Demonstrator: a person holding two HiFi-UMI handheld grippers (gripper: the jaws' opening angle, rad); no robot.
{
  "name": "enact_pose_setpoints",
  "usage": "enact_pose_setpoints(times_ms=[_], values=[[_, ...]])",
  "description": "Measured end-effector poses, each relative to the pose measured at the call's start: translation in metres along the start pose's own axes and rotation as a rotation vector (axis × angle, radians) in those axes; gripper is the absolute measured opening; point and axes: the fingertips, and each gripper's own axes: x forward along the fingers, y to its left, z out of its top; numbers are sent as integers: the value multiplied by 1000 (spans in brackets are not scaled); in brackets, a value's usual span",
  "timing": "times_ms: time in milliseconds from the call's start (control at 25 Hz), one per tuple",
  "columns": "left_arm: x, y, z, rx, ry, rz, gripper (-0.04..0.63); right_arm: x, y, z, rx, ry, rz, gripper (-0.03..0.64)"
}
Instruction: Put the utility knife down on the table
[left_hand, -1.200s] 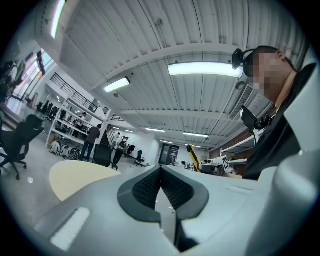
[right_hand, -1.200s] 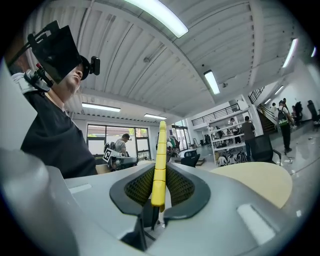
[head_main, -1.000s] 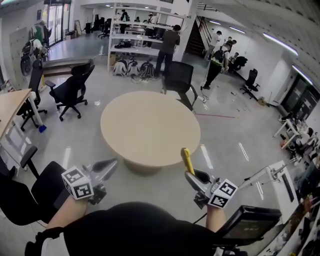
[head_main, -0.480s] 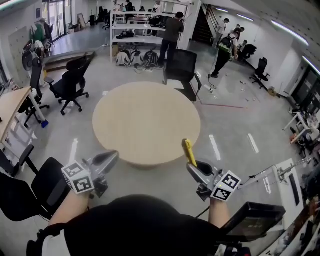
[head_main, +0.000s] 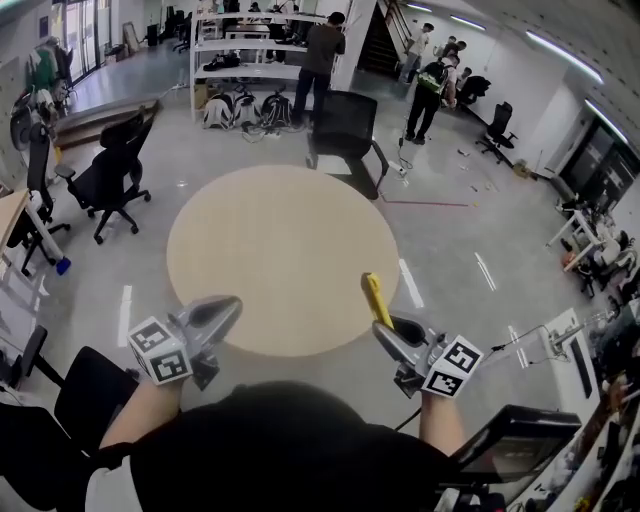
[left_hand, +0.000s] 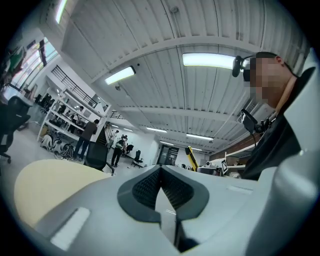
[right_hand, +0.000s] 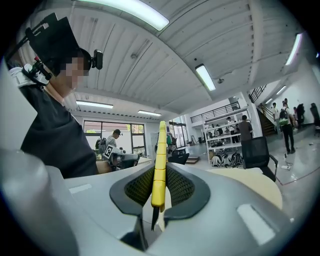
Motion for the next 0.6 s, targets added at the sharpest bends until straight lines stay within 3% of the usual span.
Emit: enact_pose_setpoints(times_ms=[240, 600], values=[[15, 89, 48, 23, 5, -77, -2, 80, -30, 28, -16, -38, -66, 74], [21, 187, 72, 13, 37, -105, -2, 159, -79, 39, 16, -44, -138, 74]])
